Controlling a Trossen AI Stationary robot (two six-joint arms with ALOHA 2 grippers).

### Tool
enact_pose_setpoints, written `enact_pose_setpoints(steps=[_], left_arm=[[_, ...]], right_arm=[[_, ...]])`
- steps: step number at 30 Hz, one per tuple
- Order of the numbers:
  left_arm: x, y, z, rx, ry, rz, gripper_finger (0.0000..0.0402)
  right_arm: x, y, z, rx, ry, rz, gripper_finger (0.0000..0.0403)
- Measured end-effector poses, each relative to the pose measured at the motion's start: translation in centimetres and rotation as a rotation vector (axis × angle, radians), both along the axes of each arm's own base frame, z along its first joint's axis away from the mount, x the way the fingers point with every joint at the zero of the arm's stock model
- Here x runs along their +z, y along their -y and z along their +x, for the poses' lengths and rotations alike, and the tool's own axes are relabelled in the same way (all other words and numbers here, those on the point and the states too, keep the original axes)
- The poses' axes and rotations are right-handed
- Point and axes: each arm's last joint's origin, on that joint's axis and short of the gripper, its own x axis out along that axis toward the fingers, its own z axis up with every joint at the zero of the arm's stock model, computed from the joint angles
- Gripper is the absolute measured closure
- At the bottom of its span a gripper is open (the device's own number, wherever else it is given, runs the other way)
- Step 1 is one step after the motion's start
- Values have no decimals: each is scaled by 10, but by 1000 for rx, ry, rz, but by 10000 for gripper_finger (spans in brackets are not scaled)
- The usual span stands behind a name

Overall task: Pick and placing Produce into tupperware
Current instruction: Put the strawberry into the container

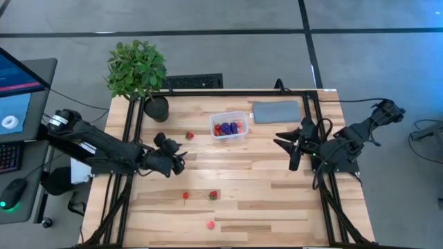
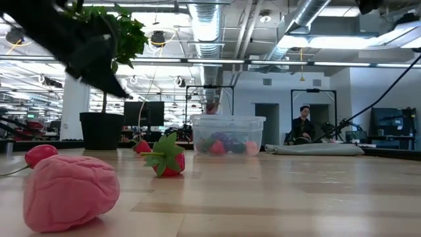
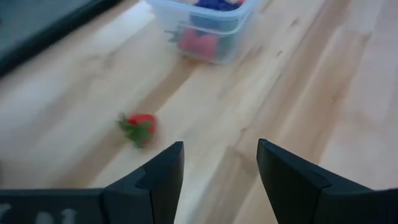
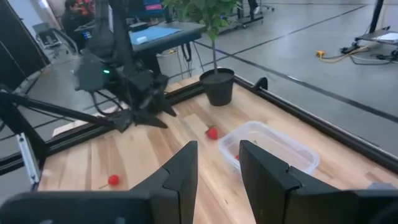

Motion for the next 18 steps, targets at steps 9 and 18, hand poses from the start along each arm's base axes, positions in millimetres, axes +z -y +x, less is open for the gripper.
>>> enact_pose_setpoints(steps=[9,18], left_arm=[[-24,-25,-19,13,56,-19,209],[-52,-56,-30,-5,117,-102,209]], right_arm=[[-1,-2,0,-17,9,11,262],[1,3,3,-65,33,19,262]])
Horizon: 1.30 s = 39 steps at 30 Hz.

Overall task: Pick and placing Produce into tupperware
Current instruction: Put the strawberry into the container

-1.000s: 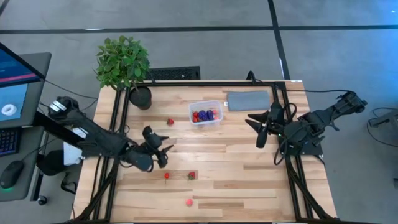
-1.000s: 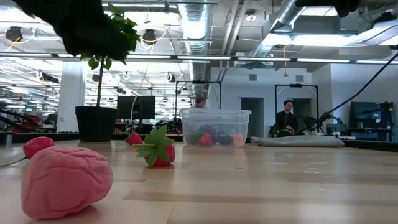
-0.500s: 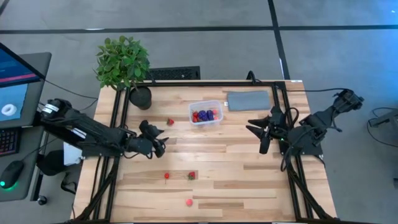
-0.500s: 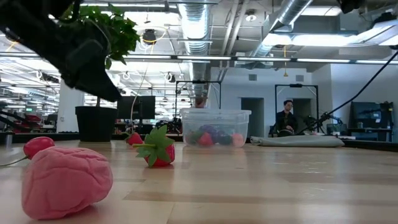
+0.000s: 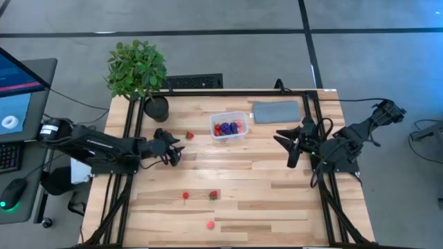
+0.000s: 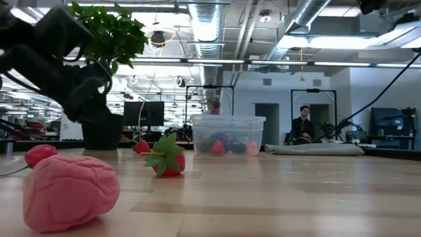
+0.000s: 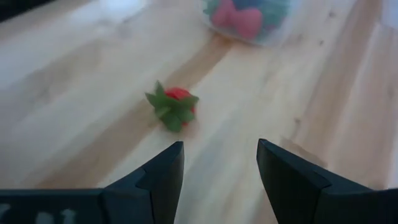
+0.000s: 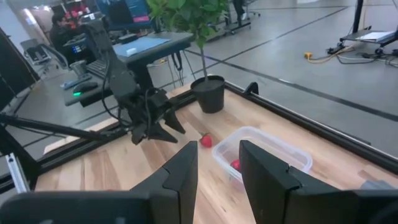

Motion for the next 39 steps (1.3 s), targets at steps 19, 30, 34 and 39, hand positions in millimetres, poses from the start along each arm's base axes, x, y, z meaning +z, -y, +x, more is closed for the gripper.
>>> enact_pose_setpoints(steps=[19,30,34,39], left_arm=[[2,-56,-8,-83,3,11,205],[0,-61,-10,-146,-17,25,132],[-4,-63,-3,-157,-60,8,109],[-3,-69,10,-169,-80,30,101]], right_arm=[[1,12,5,-81,11,7,262],[1,18,7,-119,10,5,262],[1,20,8,-125,7,1,262],[2,20,8,-126,14,5,262]])
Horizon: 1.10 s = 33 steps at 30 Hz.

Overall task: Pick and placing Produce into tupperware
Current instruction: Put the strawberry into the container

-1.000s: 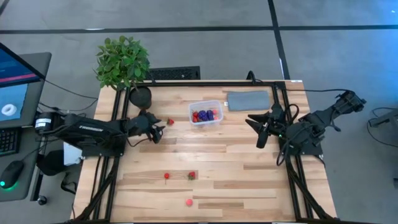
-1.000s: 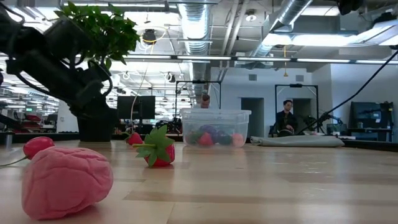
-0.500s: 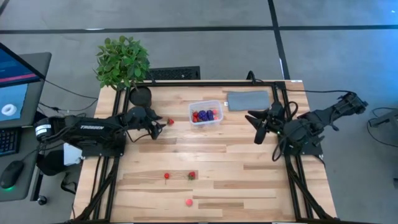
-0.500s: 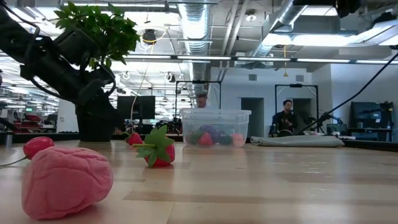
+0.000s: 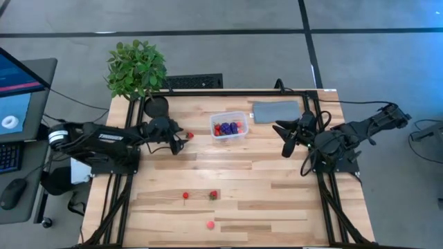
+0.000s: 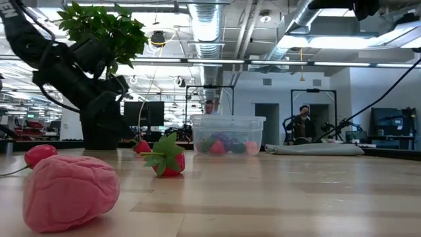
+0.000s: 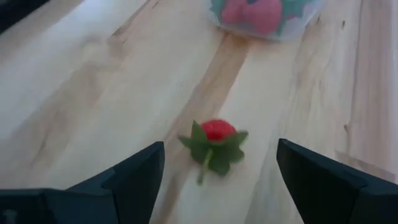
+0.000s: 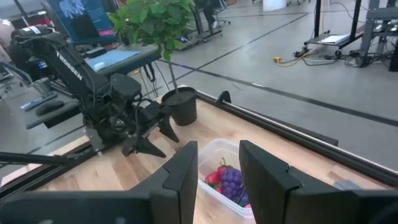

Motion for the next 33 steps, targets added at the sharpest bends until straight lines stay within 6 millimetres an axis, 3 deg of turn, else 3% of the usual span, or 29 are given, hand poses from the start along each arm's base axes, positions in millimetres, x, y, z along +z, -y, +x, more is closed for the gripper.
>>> enact_pose_setpoints(steps=[18,33], left_arm=[[-20,-19,43,-52,-116,-48,100],[-20,-21,47,-59,-135,-67,131]], right_arm=[[0,-5,-2,33,10,13,262],[-1,-6,-2,46,-2,17,262]])
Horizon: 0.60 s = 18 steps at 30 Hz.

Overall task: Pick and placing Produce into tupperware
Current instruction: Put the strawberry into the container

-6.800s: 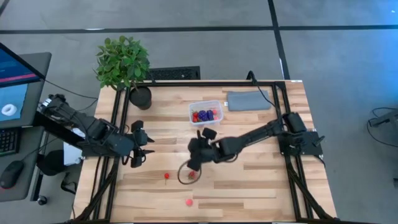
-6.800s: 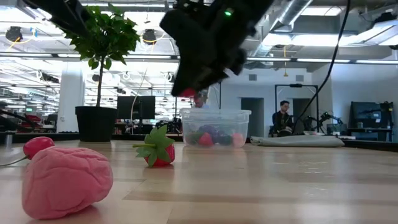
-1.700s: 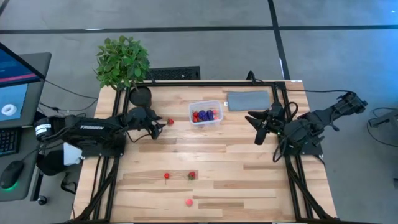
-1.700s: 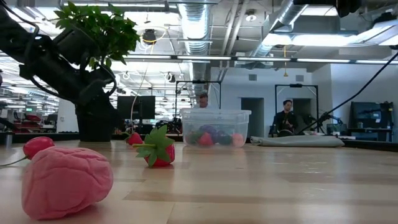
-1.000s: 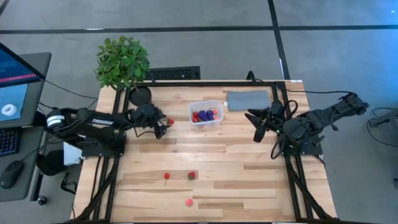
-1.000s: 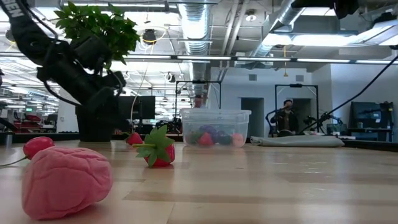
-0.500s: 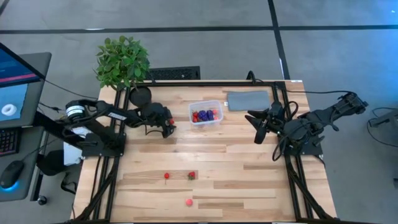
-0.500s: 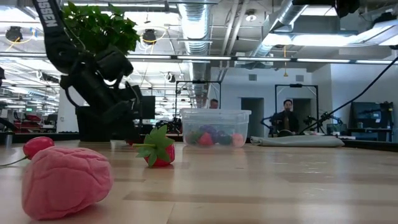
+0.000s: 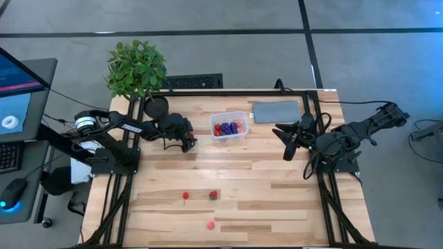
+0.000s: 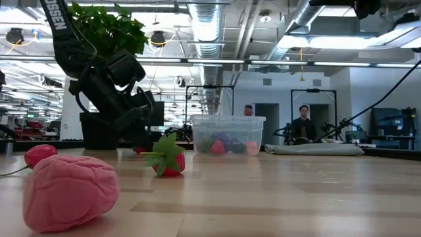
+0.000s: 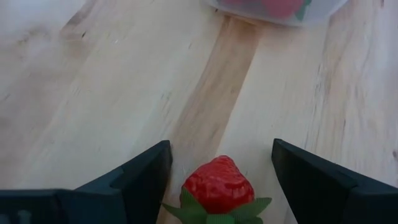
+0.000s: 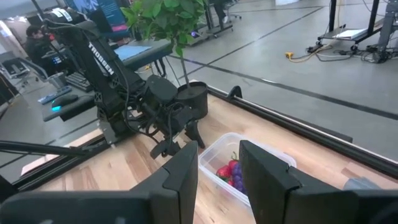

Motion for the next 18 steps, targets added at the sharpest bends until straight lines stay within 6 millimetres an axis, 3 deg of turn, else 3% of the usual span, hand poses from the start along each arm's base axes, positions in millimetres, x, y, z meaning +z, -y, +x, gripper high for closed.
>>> enact_pose_setpoints(steps=[18], left_arm=[[-3,2,-3,10,-41,-33,132]], right_arm=[[0,0,0,6,-1,2,262]])
